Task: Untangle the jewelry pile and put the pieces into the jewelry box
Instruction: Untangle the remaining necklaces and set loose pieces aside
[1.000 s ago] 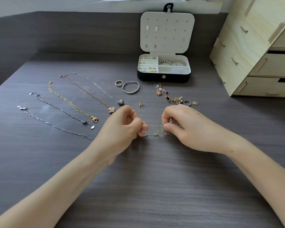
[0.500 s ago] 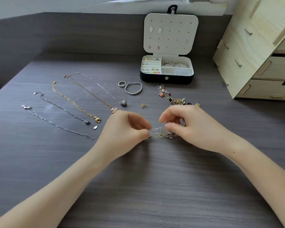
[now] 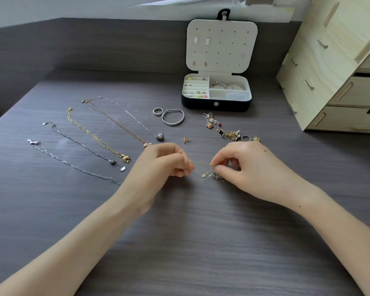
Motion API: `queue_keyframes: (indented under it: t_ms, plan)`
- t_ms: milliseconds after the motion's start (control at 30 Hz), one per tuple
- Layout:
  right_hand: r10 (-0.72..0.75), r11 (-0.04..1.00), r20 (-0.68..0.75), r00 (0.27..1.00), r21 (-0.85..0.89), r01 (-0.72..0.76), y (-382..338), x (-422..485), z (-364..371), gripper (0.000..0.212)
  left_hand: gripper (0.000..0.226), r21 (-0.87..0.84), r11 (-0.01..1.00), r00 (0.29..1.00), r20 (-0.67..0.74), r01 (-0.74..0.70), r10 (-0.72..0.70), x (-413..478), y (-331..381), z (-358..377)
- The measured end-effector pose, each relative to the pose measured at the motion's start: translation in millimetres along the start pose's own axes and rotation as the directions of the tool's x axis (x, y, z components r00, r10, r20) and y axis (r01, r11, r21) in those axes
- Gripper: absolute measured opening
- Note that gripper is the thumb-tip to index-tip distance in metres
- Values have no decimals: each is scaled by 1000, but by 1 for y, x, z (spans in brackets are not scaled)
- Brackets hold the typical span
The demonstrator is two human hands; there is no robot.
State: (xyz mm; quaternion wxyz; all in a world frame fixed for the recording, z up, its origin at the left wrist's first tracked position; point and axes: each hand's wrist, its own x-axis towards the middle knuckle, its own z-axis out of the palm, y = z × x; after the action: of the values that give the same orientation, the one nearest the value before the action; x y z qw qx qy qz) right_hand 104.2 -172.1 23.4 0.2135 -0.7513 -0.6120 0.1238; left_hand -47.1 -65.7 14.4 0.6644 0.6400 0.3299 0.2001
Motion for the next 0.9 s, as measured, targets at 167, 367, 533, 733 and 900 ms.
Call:
queue_keyframes:
  t_ms: [167,367,533,733,900]
  plan:
    - [10,998,4,1000,65,-10,-1,0,-1,8,7,-202,974,991,104,106,-86,-1,1,-2]
    - [9,995,11,1000,97,-10,0,1,0,11,15,-70,993,995,42,96,-93,7,3,0]
    - [14,992,-17,1000,122,-12,-1,-1,-1,8,51,281,959,998,-42,-29,43,8,-6,7]
    - [76,975,-62,995,214,-61,0,-1,-5,7,50,131,987,995,4,98,-99,7,8,10]
    - [172,877,-40,984,461,-135,-4,-1,-7,7,51,178,978,993,30,108,-115,6,10,10]
